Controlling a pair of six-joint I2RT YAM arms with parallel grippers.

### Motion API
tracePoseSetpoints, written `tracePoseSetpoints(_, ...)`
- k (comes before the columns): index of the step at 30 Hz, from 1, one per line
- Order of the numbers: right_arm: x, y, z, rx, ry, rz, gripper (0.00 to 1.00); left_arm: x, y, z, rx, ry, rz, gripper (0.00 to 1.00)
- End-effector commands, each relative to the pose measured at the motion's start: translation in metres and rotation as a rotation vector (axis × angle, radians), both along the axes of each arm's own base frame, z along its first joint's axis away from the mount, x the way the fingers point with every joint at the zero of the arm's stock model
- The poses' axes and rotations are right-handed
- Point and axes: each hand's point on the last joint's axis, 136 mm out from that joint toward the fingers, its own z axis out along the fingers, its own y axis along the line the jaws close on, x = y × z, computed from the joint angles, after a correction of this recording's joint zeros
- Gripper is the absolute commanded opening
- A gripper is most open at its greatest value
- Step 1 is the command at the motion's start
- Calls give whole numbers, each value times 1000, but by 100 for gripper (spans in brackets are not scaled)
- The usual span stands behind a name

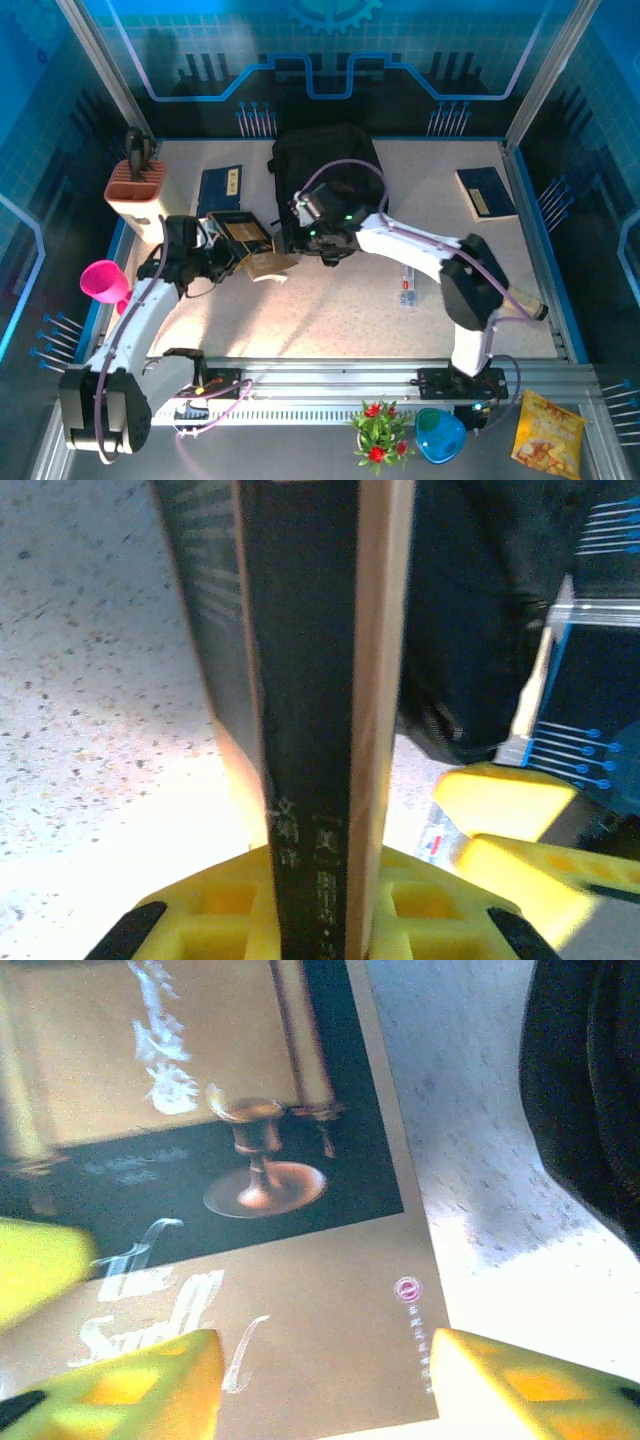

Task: Pack the student bag
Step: Pick up the book from the middle-left of the table, then pass the book.

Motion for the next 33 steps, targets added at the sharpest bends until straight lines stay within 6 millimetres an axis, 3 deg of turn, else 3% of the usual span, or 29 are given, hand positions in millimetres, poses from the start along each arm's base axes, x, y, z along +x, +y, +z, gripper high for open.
tracePoseSetpoints(1,16,-18,45,202,-26,-101,70,7,-4,48,-61,-101,24,0)
tracePoseSetpoints(6,16,-53,65,323,-47,-191,89,33,-14,97,-208,-236,87,0)
tracePoseSetpoints(12,13,-65,73,471,67,-288,95,64,-29,131,-303,-348,154,0)
tracePoseSetpoints(20,20,-59,82,626,182,-452,100,94,-43,135,-399,-365,220,0)
tracePoseSetpoints(27,31,-47,67,674,281,-633,100,102,-45,137,-413,-378,229,0)
tracePoseSetpoints(33,41,-30,70,708,300,-707,100,104,-51,137,-444,-401,226,0)
